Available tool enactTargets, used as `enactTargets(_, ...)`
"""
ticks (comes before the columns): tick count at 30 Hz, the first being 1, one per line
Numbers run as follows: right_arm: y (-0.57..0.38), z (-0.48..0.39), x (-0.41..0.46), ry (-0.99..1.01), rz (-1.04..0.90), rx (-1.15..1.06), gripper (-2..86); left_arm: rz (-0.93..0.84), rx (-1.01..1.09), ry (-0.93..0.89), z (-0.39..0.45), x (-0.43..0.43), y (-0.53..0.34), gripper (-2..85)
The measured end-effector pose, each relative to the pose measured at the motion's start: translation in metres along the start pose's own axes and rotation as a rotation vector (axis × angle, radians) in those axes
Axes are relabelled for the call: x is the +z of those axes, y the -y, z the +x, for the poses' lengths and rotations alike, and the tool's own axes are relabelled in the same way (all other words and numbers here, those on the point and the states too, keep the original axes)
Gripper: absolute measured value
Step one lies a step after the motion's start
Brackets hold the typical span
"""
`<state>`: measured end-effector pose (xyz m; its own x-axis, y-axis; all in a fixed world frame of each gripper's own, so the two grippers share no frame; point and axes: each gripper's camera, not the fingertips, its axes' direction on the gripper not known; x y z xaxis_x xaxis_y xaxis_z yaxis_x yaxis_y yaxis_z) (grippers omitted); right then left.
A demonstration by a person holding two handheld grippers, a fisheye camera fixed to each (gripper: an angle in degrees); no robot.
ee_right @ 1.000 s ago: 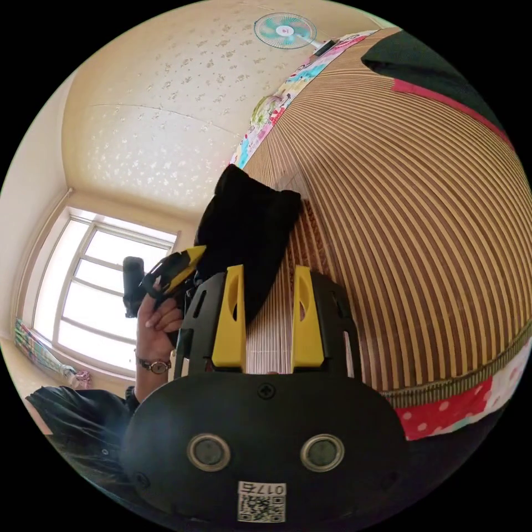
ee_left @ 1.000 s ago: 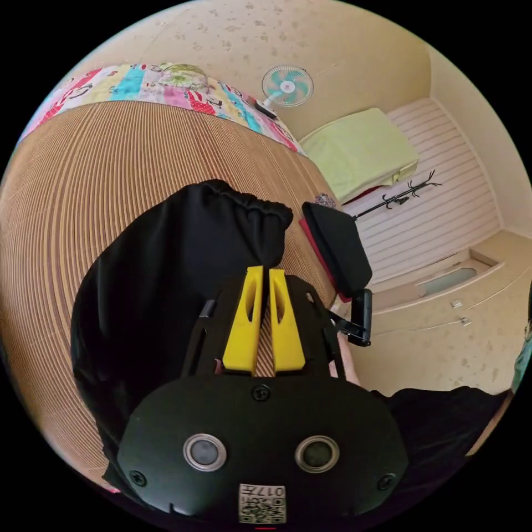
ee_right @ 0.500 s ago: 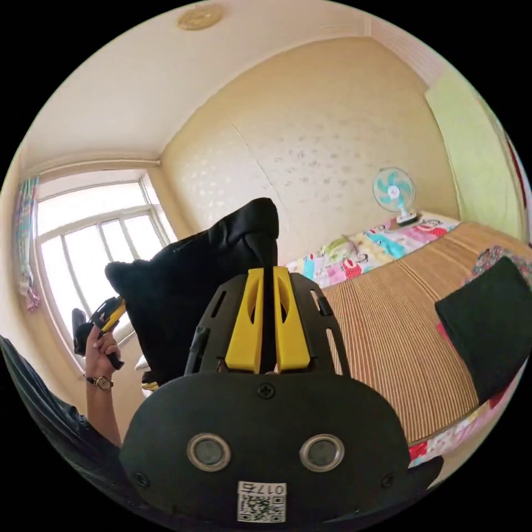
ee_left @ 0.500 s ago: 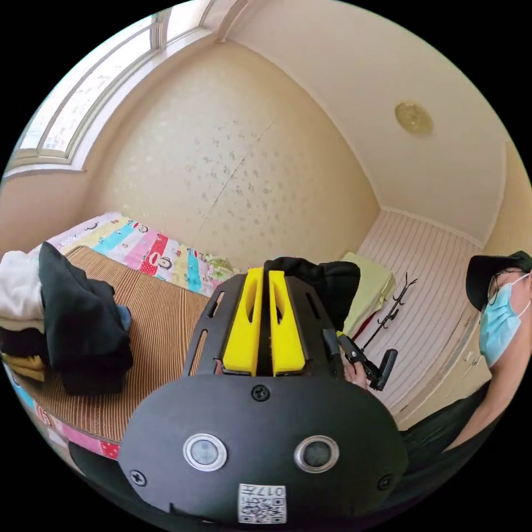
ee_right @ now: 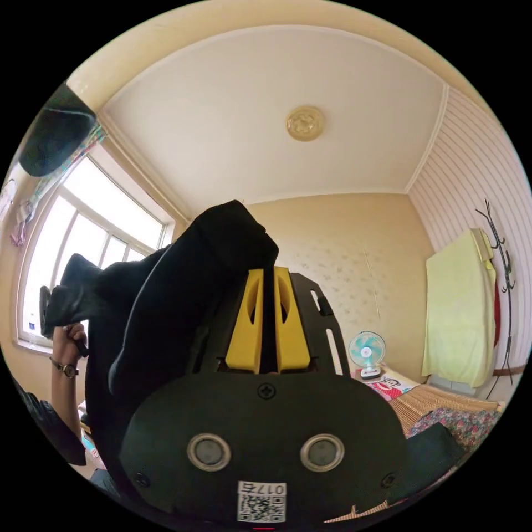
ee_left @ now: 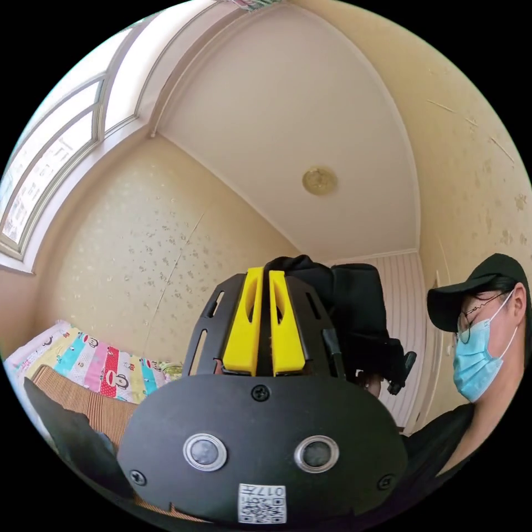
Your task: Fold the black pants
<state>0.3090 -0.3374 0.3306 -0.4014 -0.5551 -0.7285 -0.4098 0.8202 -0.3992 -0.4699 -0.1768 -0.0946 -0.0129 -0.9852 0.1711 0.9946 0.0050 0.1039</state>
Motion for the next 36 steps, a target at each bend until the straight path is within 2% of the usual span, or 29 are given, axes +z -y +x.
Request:
enactTargets(2,0.009,0.014,0.078,-0.013,-0.12,0.017,3.6,-0.093,-0.049,0.078,-0.032,0.062,0.012,0.1)
enactTargets(4,0.017,0.031,0.23,-0.09,-0.377,0.042,3.8,-0.28,-0.118,0.225,-0.094,0.177,0.024,1.6)
enactTargets(5,0.014,0.035,0.273,-0.118,-0.451,0.031,3.8,-0.34,-0.117,0.266,-0.111,0.205,0.023,2.2)
enactTargets(7,-0.032,0.055,0.385,-0.255,-0.727,-0.031,4.2,-0.582,-0.12,0.428,-0.174,0.277,-0.006,4.3)
enactTargets(8,-0.047,0.06,0.398,-0.285,-0.776,-0.029,4.3,-0.613,-0.134,0.437,-0.186,0.283,-0.017,5.4)
enactTargets(10,-0.113,0.07,0.415,-0.227,-0.847,-0.017,5.9,-0.667,-0.096,0.306,-0.214,0.287,-0.073,8.2)
enactTargets(11,-0.132,0.069,0.414,-0.18,-0.861,-0.029,5.9,-0.694,-0.086,0.279,-0.22,0.286,-0.091,8.6)
enactTargets(13,-0.223,0.062,0.39,-0.036,-0.938,-0.114,6.1,-0.857,-0.071,0.259,-0.244,0.273,-0.177,8.8)
enactTargets(15,-0.301,0.06,0.359,0.021,-1.029,-0.162,6.1,-0.988,-0.105,0.263,-0.26,0.253,-0.248,9.1)
enactTargets(17,-0.376,0.062,0.325,0.065,-1.169,-0.156,6.2,-1.104,-0.186,0.241,-0.273,0.225,-0.313,9.8)
enactTargets(19,-0.449,0.063,0.274,0.161,-1.297,-0.051,6.7,-1.196,-0.264,0.24,-0.277,0.179,-0.38,10.5)
enactTargets(22,-0.489,0.054,0.214,0.239,-1.347,0.094,7.5,-1.202,-0.316,0.346,-0.269,0.115,-0.424,10.8)
enactTargets(27,-0.484,0.079,0.127,0.045,-1.28,0.317,7.8,-1.212,-0.469,0.478,-0.247,0.031,-0.459,12.8)
enactTargets(29,-0.48,0.105,0.1,-0.081,-1.276,0.389,7.7,-1.166,-0.537,0.409,-0.235,0.012,-0.467,11.3)
enactTargets(32,-0.476,0.145,0.073,-0.173,-1.289,0.48,7.8,-1.236,-0.615,0.326,-0.23,0.005,-0.477,6.3)
enactTargets(34,-0.467,0.159,0.067,-0.144,-1.302,0.499,7.9,-1.161,-0.737,0.035,-0.243,0.0,-0.472,4.1)
enactTargets(36,-0.456,0.156,0.066,-0.124,-1.299,0.44,8.0,-1.075,-0.87,-0.14,-0.262,-0.012,-0.475,3.6)
